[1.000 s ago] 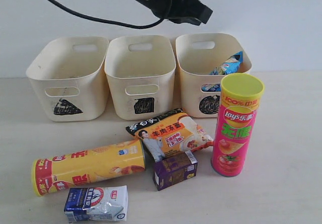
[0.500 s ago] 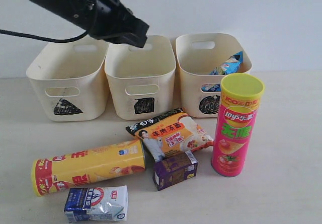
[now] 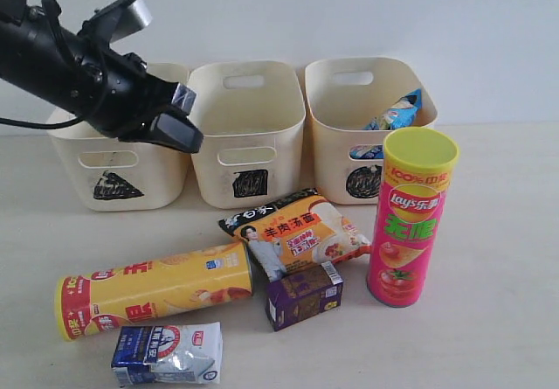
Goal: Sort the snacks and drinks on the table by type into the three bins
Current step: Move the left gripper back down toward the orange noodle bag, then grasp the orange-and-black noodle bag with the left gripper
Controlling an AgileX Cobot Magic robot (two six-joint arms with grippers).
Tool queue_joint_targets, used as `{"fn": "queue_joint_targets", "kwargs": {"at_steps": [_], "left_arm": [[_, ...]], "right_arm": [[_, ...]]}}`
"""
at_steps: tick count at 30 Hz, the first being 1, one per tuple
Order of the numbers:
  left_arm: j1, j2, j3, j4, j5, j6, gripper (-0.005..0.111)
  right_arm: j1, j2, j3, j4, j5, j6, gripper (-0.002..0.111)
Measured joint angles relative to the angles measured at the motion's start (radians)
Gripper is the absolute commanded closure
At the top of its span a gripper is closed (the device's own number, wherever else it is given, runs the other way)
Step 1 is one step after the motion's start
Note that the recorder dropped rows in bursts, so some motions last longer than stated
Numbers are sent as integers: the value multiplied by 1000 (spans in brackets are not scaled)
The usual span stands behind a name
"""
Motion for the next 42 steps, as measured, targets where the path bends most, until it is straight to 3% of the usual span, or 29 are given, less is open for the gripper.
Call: {"fn": "queue_joint_targets", "kwargs": {"at_steps": [3, 9, 10, 21, 28, 42], "left_arm": [[3, 27, 18, -2, -3, -11, 85], [3, 112, 17, -6, 28, -36, 25], [3, 130, 17, -6, 29, -37, 20], [3, 226, 17, -13, -56, 43, 21], [3, 312, 17, -211, -99, 214, 21], [-92, 452, -91, -216, -138, 237, 21]], "right_arm": [[0, 0, 0, 0, 0, 0, 108], [0, 0, 0, 0, 0, 0, 108], [0, 0, 0, 0, 0, 0, 108], [0, 0, 0, 0, 0, 0, 108], [0, 0, 0, 0, 0, 0, 108], [0, 0, 0, 0, 0, 0, 108]]}}
